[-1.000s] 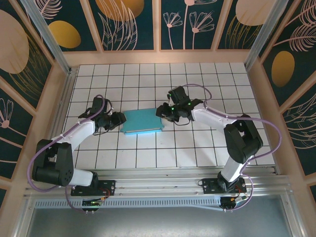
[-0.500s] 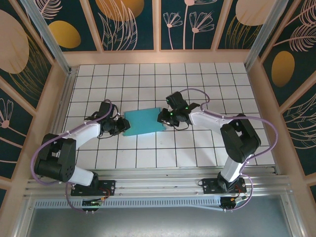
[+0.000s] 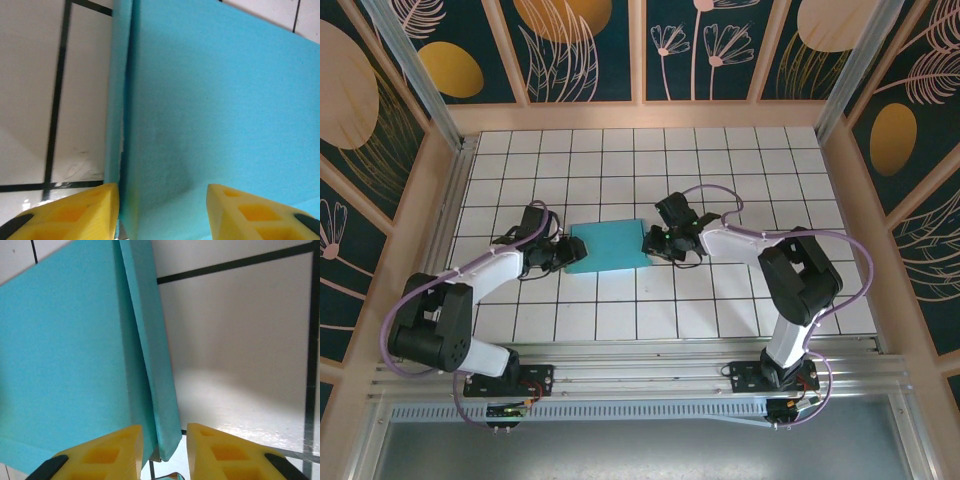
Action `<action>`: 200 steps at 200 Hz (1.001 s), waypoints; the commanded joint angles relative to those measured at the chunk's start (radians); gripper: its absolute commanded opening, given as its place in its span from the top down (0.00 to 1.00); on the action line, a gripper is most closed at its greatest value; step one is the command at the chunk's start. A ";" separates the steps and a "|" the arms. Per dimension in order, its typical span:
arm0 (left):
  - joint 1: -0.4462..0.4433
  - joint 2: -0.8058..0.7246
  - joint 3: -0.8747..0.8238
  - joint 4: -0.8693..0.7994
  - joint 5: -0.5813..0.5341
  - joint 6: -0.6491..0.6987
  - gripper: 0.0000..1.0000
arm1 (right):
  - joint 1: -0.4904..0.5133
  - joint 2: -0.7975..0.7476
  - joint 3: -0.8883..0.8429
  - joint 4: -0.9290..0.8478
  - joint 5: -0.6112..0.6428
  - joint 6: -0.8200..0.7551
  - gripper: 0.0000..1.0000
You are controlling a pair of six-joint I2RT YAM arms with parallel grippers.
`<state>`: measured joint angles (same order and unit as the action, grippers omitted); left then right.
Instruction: Fold the paper box
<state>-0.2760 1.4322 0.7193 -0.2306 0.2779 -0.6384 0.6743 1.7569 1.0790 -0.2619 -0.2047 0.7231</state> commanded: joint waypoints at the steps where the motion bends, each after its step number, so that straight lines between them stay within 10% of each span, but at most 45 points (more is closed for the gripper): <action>1: 0.003 -0.053 0.071 -0.106 -0.134 0.050 0.49 | -0.002 -0.028 0.068 -0.051 0.073 -0.054 0.67; 92: 0.004 0.124 0.111 -0.077 -0.117 0.167 0.39 | -0.005 0.115 0.100 -0.023 0.015 -0.112 0.56; 157: 0.003 0.176 -0.020 0.087 0.020 0.086 0.73 | 0.008 0.150 0.049 0.019 -0.016 -0.087 0.74; 200: 0.004 0.056 0.068 -0.010 -0.084 0.095 0.41 | 0.005 0.085 0.110 0.001 -0.009 -0.074 0.60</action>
<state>-0.2653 1.5501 0.7437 -0.1543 0.2497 -0.5476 0.6697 1.8751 1.1545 -0.2245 -0.2264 0.6350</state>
